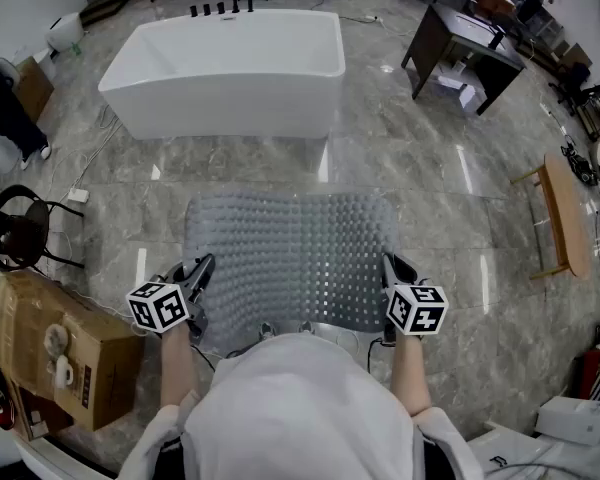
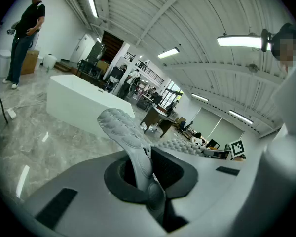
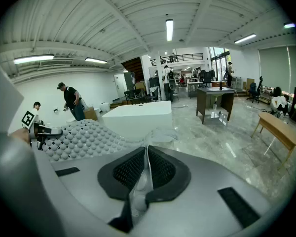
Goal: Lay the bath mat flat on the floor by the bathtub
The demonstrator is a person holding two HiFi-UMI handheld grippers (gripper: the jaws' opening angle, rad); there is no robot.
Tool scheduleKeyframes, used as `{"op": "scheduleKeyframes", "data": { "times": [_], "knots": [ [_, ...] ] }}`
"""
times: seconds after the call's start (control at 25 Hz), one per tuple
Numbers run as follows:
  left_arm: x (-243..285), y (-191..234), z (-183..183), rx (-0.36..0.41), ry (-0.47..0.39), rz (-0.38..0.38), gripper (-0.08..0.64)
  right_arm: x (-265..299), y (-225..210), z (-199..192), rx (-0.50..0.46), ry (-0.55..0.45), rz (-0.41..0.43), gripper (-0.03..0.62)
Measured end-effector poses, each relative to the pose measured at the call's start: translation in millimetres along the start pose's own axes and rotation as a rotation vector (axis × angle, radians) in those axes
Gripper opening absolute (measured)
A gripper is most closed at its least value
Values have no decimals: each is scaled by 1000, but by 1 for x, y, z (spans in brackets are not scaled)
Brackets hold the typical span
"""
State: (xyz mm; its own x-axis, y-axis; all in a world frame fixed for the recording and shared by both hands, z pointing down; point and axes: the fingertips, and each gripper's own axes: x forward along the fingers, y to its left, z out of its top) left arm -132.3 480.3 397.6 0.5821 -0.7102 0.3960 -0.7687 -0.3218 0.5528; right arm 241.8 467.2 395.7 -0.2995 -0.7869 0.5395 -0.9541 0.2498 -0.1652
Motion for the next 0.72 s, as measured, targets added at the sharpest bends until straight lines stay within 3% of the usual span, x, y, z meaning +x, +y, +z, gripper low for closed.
{"op": "scheduleKeyframes", "data": {
  "times": [0.72],
  "knots": [
    [-14,34,10,1,6,-35,44,3,38,0,49,-27,-16,41]
  ]
}}
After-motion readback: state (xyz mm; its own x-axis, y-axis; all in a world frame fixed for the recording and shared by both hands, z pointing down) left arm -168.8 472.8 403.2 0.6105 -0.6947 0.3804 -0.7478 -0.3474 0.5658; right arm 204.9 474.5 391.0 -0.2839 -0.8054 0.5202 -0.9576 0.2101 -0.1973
